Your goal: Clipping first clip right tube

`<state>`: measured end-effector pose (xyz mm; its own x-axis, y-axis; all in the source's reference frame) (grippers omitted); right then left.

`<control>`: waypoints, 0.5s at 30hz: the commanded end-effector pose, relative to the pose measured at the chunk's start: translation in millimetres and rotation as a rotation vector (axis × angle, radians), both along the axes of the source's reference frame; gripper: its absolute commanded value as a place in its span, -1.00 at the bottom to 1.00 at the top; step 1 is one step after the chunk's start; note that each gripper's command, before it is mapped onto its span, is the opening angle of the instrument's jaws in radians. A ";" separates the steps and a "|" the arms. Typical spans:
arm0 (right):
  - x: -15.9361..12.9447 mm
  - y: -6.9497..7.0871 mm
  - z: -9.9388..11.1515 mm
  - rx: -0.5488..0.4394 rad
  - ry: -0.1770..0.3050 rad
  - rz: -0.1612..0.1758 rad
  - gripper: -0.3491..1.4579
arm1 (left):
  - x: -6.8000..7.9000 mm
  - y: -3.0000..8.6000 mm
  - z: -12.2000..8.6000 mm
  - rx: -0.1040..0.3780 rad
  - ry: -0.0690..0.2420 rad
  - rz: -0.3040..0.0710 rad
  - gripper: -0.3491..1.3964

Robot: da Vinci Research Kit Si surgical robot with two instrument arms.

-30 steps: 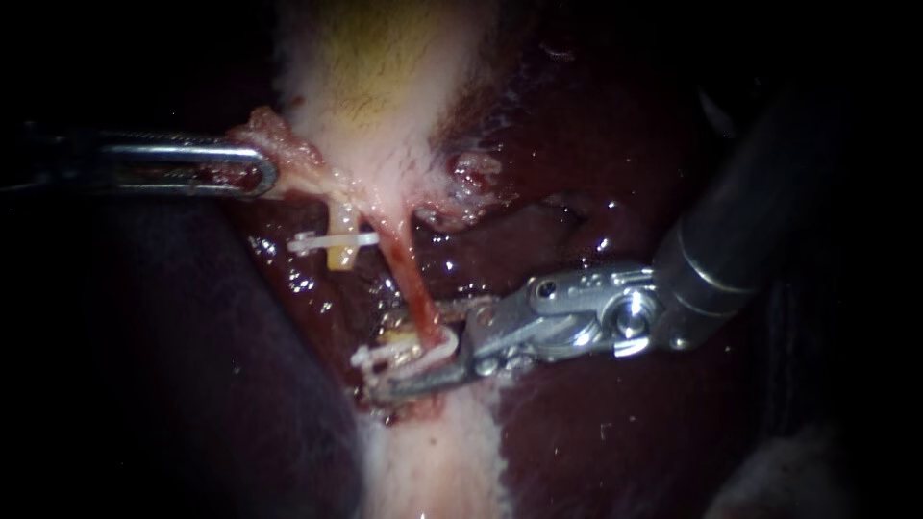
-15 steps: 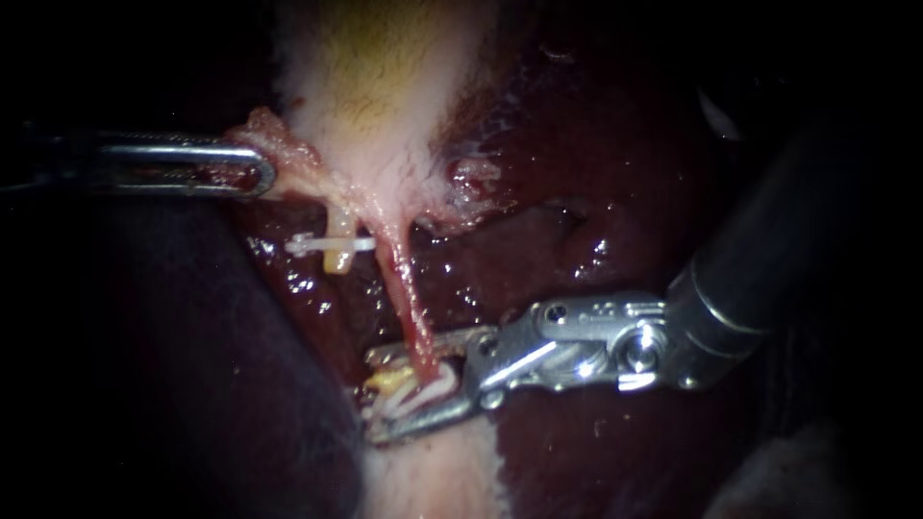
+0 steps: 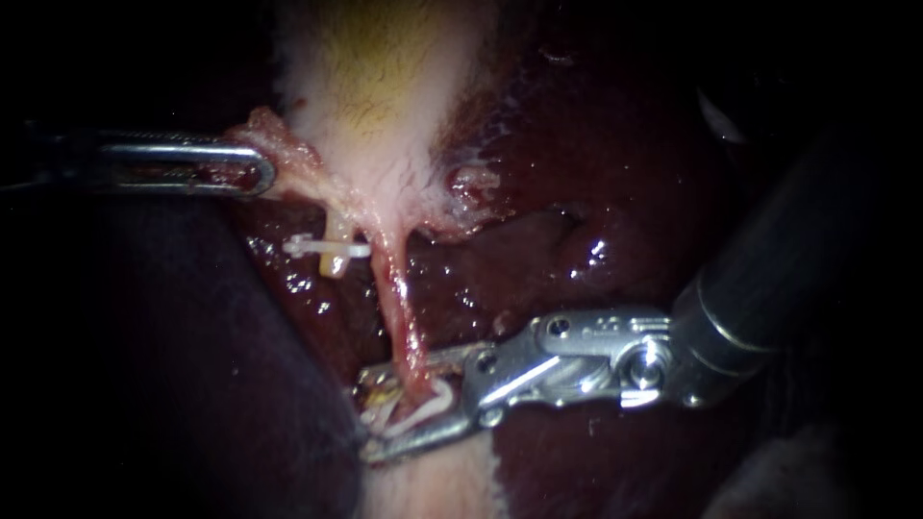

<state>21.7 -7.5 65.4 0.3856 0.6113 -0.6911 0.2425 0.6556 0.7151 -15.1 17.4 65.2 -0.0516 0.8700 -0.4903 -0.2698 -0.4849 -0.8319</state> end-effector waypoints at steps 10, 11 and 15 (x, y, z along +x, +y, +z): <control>-0.4 0.5 0.2 -0.004 -0.035 -0.012 -0.61 | 0.0 0.0 0.0 0.000 0.000 0.000 -1.00; -0.4 0.6 0.2 -0.003 -0.035 -0.012 -0.68 | 0.0 0.0 0.0 0.000 0.000 0.000 -1.00; -0.6 0.9 0.0 0.068 -0.067 -0.002 -1.00 | 0.0 0.0 0.0 0.000 0.000 0.000 -1.00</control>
<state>21.1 -6.6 65.3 0.4332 0.6584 -0.6155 0.1868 0.6026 0.7759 -15.1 17.4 65.2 -0.0513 0.8703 -0.4899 -0.2701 -0.4844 -0.8321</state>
